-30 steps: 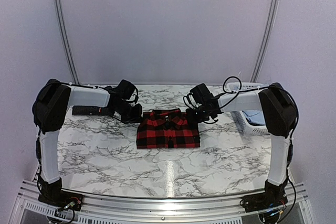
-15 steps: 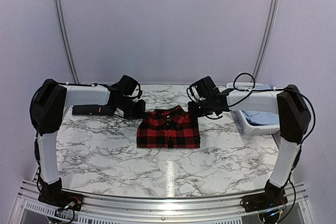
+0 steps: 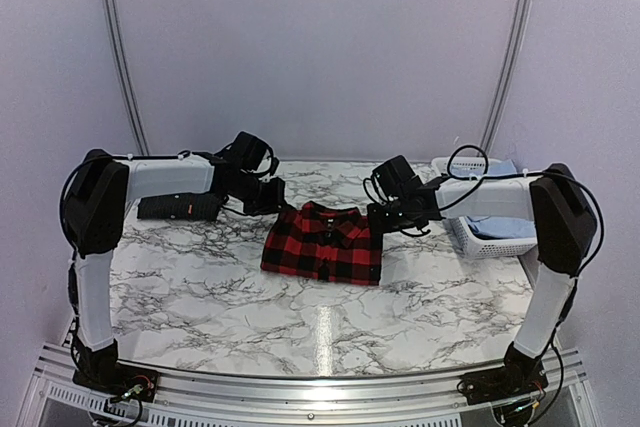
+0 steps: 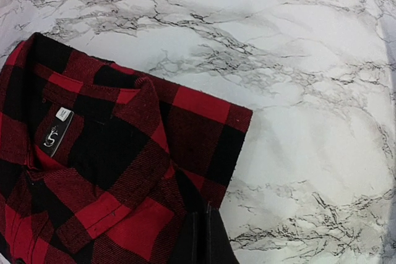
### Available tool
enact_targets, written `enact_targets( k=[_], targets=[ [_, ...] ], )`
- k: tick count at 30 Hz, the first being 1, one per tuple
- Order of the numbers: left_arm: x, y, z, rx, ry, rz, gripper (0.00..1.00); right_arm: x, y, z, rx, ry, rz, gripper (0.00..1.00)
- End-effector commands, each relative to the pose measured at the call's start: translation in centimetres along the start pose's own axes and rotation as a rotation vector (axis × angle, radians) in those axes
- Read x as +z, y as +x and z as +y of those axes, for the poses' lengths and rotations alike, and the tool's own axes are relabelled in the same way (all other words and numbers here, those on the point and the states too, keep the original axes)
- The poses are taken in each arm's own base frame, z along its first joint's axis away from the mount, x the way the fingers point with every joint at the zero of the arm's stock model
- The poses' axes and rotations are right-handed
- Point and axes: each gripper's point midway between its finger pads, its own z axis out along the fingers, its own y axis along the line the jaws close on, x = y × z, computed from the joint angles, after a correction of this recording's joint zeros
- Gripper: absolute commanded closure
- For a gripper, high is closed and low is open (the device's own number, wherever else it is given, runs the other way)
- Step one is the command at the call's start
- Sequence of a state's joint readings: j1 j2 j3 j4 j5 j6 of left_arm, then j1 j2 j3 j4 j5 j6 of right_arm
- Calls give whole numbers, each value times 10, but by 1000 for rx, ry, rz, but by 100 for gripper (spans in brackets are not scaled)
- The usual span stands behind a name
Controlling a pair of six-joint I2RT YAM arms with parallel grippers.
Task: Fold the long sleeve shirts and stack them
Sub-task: Smooth out the square-folded shirt at the center of the board, then move the square-folded shirt to the center of the board.
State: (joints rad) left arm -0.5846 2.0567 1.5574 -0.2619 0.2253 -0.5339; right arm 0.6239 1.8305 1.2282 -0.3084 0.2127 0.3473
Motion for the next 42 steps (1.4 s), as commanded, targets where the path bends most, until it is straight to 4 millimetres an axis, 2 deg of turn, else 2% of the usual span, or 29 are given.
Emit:
enact_targets(
  k=[1, 5, 10, 14, 16, 20, 25, 27, 29, 32, 38, 42],
  targets=[
    [24, -2, 17, -4, -31, 8, 100, 6, -1, -10, 34, 14, 1, 100],
    [41, -1, 29, -2, -49, 23, 99, 19, 9, -17, 47, 22, 30, 100],
    [55, -9, 31, 8, -29, 29, 95, 29, 23, -28, 52, 47, 65, 100],
    [57, -15, 31, 2, -23, 20, 93, 40, 39, -36, 67, 53, 96, 100],
    [55, -19, 29, 6, -19, 10, 89, 42, 41, -37, 65, 53, 100, 100],
    [40, -30, 26, 19, -24, -19, 75, 38, 30, -36, 52, 60, 88, 86],
    [5, -46, 30, 31, -63, -79, 52, 10, -3, -34, 26, 76, 19, 59],
    [-11, -50, 38, 33, -97, -108, 43, -2, -12, -26, 8, 70, -6, 48],
    [-32, -53, 47, 25, -131, -140, 37, -12, -19, -9, -14, 46, -26, 40],
    [-52, -51, 72, -1, -206, -170, 36, -24, -22, 26, -66, 10, -48, 32],
    [-83, -42, 134, -75, -407, -212, 37, -24, -13, 91, -120, -131, -42, 27],
    [-86, -28, 167, -115, -481, -179, 38, -21, 4, 126, -169, -181, -11, 26]
  ],
)
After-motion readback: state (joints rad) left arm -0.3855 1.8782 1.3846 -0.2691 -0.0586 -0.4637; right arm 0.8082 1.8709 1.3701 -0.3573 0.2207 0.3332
